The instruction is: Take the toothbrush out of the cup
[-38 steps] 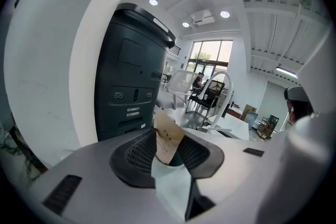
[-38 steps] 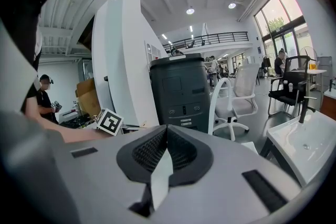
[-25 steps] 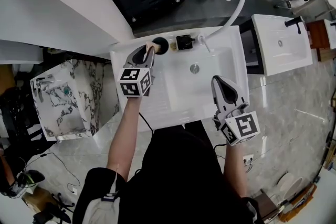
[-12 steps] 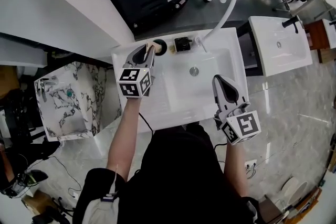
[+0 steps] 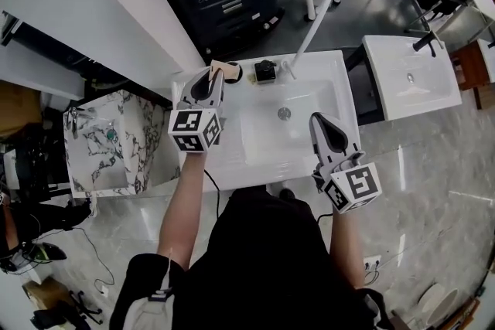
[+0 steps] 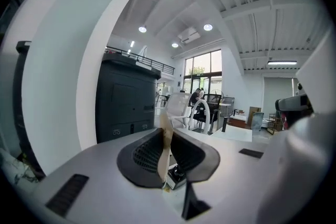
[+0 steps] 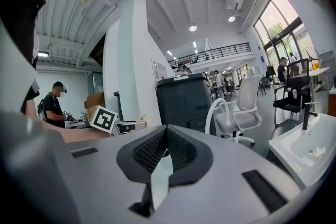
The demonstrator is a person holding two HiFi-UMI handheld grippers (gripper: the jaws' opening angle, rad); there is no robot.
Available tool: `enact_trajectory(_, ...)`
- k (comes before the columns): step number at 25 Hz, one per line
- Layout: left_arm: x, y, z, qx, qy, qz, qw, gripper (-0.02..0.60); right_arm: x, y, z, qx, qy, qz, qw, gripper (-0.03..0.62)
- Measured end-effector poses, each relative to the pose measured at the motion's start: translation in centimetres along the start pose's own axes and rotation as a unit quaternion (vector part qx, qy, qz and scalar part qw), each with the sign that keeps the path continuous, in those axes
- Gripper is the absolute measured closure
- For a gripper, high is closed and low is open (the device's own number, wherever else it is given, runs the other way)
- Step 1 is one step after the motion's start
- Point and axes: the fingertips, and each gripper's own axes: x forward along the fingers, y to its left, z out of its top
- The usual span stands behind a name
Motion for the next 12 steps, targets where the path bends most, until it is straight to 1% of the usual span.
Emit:
enact_trajectory(6,-3.3,-3.1,2.1,0.013,-0.026,0.024,0.9993,0.526,-2.9,-0.6,0.5,-0.002,-0.018,0.027,0.999,0.563)
enact_trajectory(12,-6.4,-7.6,1.5,0.016,-0.025,0.032,0.999,0.528,-6.2,-1.1,-0.3,0.006,-0.02,0.048,0.999,0.563)
